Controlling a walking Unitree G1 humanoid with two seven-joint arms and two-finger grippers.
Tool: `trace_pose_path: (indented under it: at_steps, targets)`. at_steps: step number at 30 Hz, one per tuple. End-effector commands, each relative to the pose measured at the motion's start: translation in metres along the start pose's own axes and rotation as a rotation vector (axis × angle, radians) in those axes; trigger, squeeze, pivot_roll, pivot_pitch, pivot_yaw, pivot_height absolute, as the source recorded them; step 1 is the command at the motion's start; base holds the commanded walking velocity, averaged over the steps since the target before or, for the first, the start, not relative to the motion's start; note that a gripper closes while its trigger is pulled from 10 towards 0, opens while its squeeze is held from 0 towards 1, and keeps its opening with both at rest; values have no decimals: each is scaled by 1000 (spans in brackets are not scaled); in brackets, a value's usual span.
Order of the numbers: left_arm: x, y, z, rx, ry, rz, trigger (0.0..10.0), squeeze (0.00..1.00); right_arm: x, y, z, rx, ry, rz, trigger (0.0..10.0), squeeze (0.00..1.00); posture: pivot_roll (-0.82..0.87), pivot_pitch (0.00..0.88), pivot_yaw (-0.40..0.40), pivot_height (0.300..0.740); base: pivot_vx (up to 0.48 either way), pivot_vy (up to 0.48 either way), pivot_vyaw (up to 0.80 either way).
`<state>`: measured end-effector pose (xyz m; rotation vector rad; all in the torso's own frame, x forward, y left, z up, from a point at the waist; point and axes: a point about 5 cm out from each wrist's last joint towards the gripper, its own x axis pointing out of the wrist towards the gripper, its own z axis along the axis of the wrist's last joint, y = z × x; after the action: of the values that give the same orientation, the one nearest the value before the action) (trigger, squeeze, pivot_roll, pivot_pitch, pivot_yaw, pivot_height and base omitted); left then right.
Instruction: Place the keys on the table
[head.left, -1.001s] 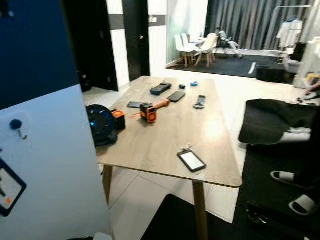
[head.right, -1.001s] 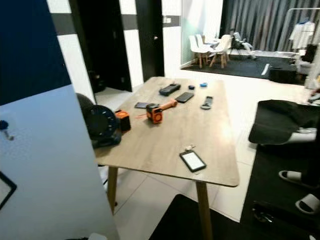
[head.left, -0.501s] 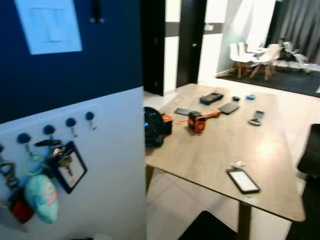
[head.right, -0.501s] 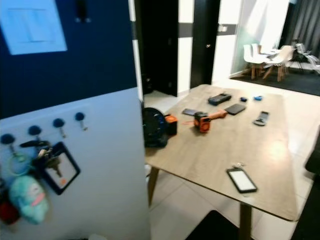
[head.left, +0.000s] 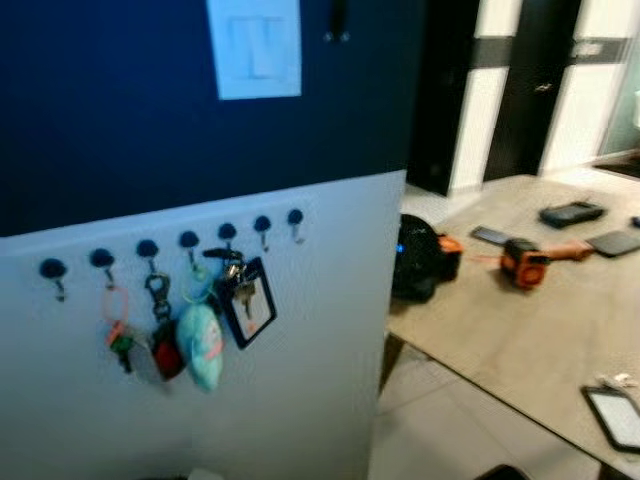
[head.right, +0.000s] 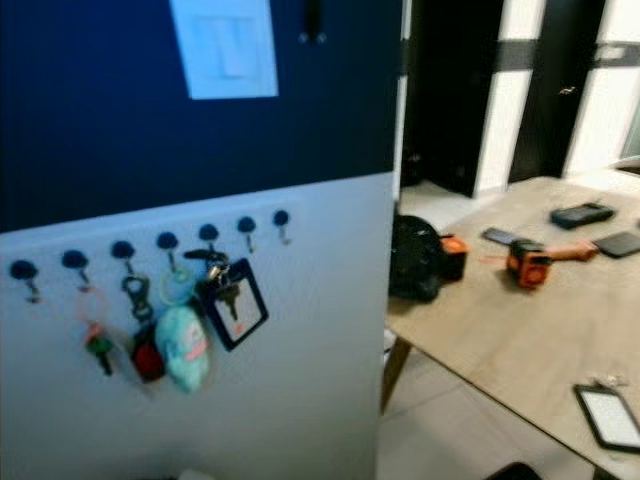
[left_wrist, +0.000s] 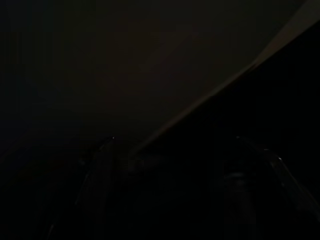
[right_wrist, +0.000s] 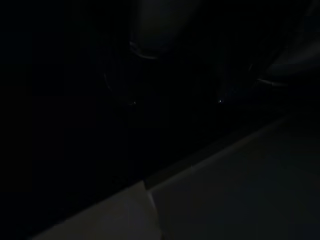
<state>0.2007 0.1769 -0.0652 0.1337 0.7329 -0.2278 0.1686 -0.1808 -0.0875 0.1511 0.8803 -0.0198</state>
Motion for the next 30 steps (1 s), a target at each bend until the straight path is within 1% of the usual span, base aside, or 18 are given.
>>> trace_pose_path:
  at_steps: [1,20,26,29,30]
  targets:
    - [-1,4,-1,-2,6,8,10000,0,1,4,-1,5,8,13,10000,0,86,0,6,740,0,0,800]
    - [-1,3,-1,-8,15,-1,10000,0,1,4,0,7,8,14,10000,0,87,0,7,740,0,0,800]
    - [-1,4,0,-17,3,2,10000,0,1,3,-1,9,10,9,10000,0,85,0,9,740,0,0,800]
    - [0,4,2,-20,-7,2,10000,0,0,1,0,35,-6,-14,10000,0,85,0,11,740,0,0,208]
    - [0,4,2,-18,-7,2,10000,0,0,-1,0,65,-12,-27,10000,0,84,0,12,740,0,0,0]
